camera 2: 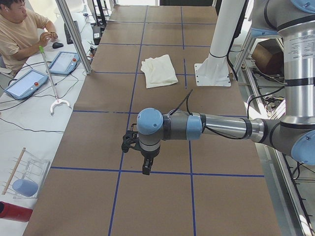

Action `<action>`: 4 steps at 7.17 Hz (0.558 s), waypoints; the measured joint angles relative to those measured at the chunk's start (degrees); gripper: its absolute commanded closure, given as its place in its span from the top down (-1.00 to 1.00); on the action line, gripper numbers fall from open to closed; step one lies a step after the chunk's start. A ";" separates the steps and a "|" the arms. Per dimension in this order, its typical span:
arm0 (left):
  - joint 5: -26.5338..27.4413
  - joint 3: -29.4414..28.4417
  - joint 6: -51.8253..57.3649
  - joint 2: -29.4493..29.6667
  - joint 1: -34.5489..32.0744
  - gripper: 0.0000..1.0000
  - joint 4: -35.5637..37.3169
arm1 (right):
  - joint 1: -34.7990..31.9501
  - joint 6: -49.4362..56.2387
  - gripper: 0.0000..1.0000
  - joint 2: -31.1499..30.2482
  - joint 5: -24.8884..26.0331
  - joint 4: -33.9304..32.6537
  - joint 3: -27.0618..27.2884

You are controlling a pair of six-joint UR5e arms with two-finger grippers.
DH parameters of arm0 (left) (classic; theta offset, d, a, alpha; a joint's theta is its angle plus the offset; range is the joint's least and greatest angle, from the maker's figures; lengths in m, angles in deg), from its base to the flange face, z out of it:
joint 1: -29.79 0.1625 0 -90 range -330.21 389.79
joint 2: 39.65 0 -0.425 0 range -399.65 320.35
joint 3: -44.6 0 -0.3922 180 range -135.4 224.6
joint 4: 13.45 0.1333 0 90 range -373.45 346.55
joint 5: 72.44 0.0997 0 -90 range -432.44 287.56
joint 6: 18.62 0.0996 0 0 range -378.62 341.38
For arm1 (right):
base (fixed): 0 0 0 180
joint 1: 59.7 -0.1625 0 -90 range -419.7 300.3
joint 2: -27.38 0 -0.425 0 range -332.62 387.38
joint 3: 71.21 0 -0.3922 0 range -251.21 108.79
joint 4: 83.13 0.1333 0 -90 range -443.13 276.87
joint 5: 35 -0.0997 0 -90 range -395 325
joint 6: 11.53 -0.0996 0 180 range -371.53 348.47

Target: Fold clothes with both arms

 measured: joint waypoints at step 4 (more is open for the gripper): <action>0.01 -0.34 -0.13 0.00 0.00 1.00 0.00 | 0.00 0.15 1.00 -1.05 0.55 1.12 -0.83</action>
